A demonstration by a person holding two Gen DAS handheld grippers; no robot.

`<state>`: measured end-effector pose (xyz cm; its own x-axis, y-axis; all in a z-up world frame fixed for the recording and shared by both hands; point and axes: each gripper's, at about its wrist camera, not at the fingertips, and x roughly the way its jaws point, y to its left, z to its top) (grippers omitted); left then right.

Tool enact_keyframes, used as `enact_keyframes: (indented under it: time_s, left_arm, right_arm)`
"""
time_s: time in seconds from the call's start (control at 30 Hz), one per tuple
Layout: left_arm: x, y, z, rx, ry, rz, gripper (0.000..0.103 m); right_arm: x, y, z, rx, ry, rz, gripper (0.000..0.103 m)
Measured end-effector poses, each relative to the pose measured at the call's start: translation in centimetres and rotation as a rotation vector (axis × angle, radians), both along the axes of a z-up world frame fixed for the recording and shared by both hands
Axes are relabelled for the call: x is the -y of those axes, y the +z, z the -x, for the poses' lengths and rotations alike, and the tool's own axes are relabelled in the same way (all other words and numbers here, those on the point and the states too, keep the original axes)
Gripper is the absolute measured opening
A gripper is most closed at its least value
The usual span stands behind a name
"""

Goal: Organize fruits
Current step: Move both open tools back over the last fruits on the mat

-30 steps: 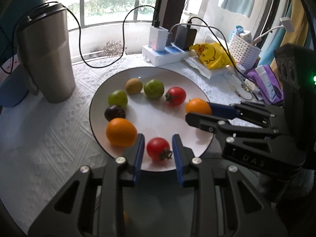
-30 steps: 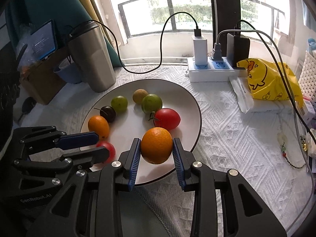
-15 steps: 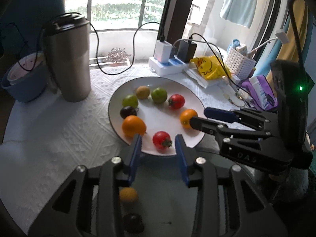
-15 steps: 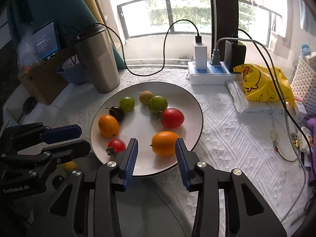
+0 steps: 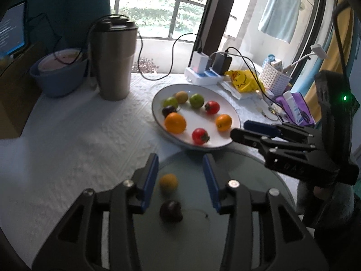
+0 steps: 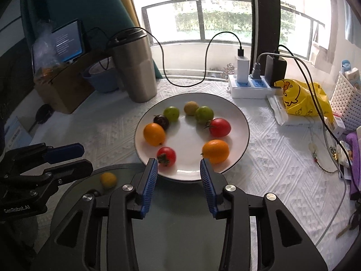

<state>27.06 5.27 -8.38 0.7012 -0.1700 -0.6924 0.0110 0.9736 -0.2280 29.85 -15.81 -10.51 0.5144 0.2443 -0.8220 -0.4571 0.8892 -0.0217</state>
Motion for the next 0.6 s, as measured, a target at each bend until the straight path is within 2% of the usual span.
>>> enact_keyframes:
  time_s: [0.6]
  left_arm:
    - [0.2,-3.5,4.3,-0.060,0.013,0.017,0.043]
  right_arm:
    - [-0.7,-1.3,4.3,-0.031,0.016,0.010,0.041]
